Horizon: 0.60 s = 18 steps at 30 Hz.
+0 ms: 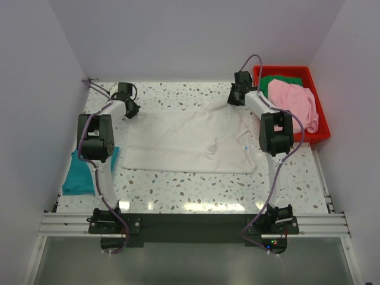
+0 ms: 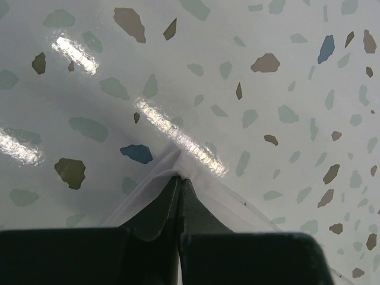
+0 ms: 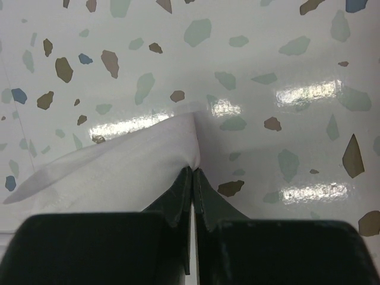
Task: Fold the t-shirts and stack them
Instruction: Fold the tshirt
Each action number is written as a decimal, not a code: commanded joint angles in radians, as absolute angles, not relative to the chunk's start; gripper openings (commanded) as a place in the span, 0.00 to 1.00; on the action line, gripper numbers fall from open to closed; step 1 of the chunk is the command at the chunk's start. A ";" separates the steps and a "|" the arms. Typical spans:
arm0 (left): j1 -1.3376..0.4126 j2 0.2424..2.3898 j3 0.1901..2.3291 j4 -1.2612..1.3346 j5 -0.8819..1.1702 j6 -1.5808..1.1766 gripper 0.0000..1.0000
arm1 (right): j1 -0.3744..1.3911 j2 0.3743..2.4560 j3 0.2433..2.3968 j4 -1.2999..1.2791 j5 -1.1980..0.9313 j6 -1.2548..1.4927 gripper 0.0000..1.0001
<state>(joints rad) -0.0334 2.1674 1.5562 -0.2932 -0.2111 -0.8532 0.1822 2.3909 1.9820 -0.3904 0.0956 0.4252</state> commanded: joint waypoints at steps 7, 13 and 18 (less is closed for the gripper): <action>-0.008 2.083 1.500 -0.167 -0.160 -0.850 0.00 | 0.178 2.246 1.914 -0.261 0.133 0.397 0.00; -0.005 2.043 1.471 -0.129 -0.146 -0.835 0.00 | 0.178 2.198 1.876 -0.236 0.132 0.387 0.00; 0.000 2.020 1.444 -0.110 -0.129 -0.834 0.00 | 0.176 2.157 1.844 -0.232 0.135 0.376 0.00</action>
